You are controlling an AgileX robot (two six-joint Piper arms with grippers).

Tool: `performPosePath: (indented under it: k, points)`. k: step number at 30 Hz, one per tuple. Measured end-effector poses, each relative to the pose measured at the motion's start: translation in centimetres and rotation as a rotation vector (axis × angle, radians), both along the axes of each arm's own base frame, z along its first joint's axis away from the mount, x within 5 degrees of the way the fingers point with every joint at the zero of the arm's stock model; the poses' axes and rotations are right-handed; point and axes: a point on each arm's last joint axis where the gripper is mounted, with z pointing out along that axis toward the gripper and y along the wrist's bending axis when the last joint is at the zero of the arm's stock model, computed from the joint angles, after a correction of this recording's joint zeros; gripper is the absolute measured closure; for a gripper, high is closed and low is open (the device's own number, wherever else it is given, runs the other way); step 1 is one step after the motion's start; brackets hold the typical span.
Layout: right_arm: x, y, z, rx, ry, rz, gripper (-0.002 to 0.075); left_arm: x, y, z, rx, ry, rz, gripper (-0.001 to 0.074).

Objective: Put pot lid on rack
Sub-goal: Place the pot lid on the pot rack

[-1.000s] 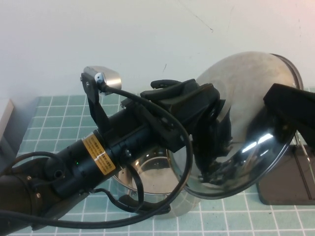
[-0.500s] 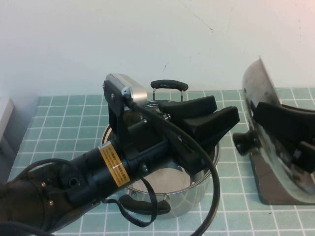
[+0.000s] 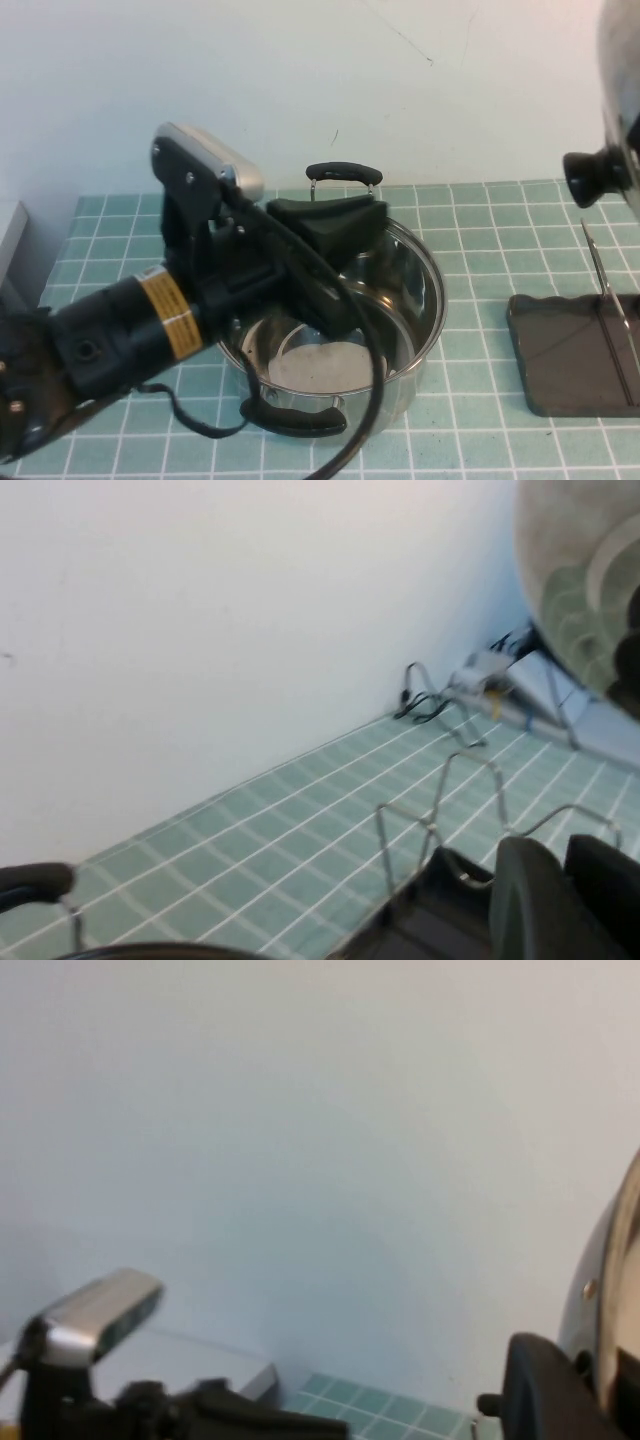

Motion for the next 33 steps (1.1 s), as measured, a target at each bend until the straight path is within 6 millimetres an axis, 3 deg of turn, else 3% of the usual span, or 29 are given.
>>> performPosePath:
  k: [4, 12, 21, 33]
  points:
    - [0.5, -0.9, -0.2, -0.008, 0.036, -0.039, 0.0699, -0.5, 2.0, 1.0, 0.133, -0.025, 0.117, 0.072]
    - [3.7, -2.0, -2.8, -0.012, 0.177, -0.182, 0.0699, -2.8, 4.0, 3.4, 0.244, -0.142, 0.188, 0.0733]
    - [7.1, -0.6, -6.6, -0.093, 0.343, -0.196, 0.0699, -3.3, 4.1, 3.4, 0.286, -0.148, 0.169, 0.0735]
    - [9.0, -0.5, -8.4, -0.13, 0.375, -0.267, 0.0699, -3.3, 4.1, 2.9, 0.349, -0.15, 0.162, 0.0736]
